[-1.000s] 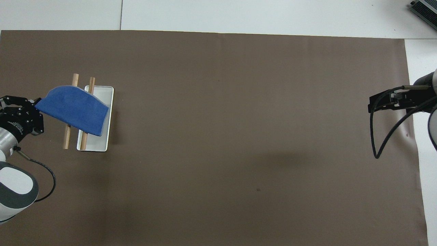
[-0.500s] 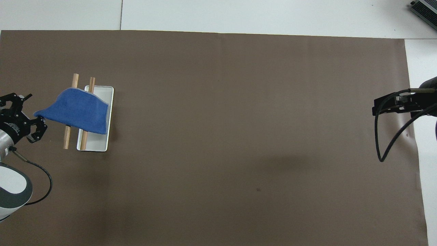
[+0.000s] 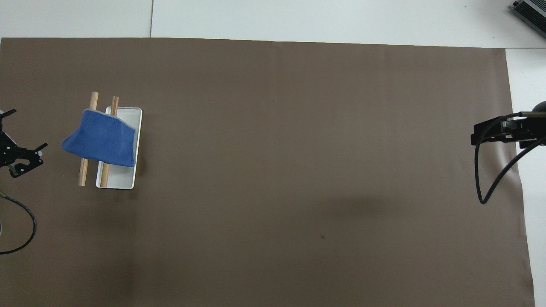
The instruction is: Right arm passes towel to left arm to hang
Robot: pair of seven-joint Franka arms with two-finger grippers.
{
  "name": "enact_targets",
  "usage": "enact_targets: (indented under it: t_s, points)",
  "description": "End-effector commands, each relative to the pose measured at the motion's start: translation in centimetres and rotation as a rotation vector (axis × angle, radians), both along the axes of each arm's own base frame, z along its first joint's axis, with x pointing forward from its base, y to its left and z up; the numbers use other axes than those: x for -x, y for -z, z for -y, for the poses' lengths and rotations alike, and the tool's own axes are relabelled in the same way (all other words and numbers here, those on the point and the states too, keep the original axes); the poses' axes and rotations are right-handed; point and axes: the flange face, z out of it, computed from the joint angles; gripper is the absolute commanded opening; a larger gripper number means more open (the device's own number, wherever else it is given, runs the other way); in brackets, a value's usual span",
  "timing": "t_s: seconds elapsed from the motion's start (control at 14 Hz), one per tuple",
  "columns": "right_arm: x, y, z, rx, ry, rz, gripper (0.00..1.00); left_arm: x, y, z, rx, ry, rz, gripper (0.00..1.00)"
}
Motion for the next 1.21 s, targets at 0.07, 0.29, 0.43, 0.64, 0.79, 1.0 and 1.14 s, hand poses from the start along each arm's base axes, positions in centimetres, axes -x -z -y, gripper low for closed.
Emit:
enact_targets:
  t_s: [0.07, 0.29, 0.43, 0.64, 0.79, 1.0, 1.14]
  points:
    - [0.7, 0.1, -0.1, -0.019, 0.015, -0.004, 1.00, -1.1, -3.9, -1.0, 0.053, 0.044, -0.050, 1.00]
    - [0.7, 0.1, -0.1, -0.019, 0.016, -0.004, 1.00, -2.0, -6.4, 0.6, -0.036, 0.163, -0.115, 1.00]
    - [0.7, 0.0, -0.1, -0.019, 0.015, -0.003, 1.00, -3.0, -7.3, 3.4, -0.107, 0.261, -0.153, 1.00]
    - [0.7, 0.0, -0.1, -0.019, 0.016, -0.003, 1.00, -4.1, -8.3, 8.1, -0.209, 0.392, -0.189, 1.00]
    - [0.7, 0.0, -0.1, -0.019, 0.015, -0.003, 1.00, -4.7, -9.0, 12.5, -0.277, 0.491, -0.191, 1.00]
    - [0.7, 0.0, -0.1, -0.019, 0.015, -0.003, 1.00, -4.5, -9.5, 17.9, -0.427, 0.676, -0.182, 1.00]
    - [0.7, 0.0, -0.1, -0.019, 0.016, -0.003, 1.00, -4.3, -9.7, 19.5, -0.548, 0.893, -0.161, 1.00]
